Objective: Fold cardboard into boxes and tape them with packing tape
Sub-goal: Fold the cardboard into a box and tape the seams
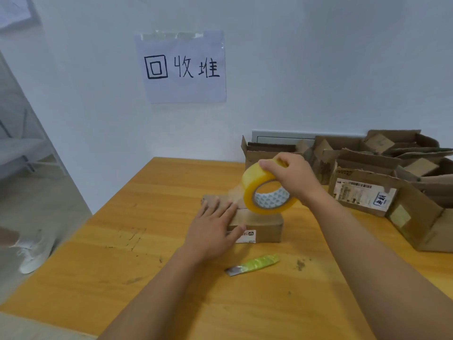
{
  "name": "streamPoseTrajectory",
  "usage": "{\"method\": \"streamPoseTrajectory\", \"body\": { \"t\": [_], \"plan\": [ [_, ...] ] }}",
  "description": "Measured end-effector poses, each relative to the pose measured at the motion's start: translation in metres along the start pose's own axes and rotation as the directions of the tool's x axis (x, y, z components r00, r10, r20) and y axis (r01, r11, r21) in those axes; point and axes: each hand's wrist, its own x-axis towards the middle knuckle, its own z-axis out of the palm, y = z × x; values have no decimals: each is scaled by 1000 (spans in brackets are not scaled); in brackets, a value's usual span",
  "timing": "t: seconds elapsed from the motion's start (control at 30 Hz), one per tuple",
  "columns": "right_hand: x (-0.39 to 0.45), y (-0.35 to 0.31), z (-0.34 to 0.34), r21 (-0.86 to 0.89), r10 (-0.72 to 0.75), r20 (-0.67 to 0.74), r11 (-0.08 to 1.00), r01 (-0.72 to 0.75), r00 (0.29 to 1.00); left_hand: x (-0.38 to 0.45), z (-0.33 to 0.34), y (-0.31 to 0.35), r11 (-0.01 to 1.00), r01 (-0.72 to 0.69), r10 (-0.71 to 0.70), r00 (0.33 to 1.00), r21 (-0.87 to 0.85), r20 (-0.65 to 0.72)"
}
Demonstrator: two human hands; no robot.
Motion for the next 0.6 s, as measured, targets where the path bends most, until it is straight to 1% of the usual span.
{"method": "streamPoseTrajectory", "body": {
  "t": [0.1,0.17,0.23,0.3,0.33,0.37,0.5,0.53,0.6],
  "plan": [
    [5,12,11,46,56,-45,997,-54,997,1,-4,-1,985,19,-18,1000,-171,9],
    [6,17,15,53,72,-39,996,-70,997,3,-9,0,933,62,-72,997,-354,-16],
    [8,21,16,64,74,-24,995,-72,997,7,-19,3,838,135,-155,988,-529,6],
    [10,24,16,81,73,-16,994,-71,997,12,-30,8,706,243,-252,964,-665,85],
    [11,25,16,91,72,-13,993,-71,997,15,-36,10,642,290,-293,948,-710,123],
    [12,27,15,101,70,-10,992,-69,997,18,-41,12,599,322,-324,935,-733,147],
    [14,30,16,105,54,5,993,-55,999,29,-48,16,462,389,-401,893,-797,204],
    [15,31,16,97,52,10,994,-52,999,31,-47,16,438,388,-407,890,-810,206],
    [16,30,14,75,50,17,996,-51,999,34,-42,16,432,363,-419,891,-825,173]
  ]
}}
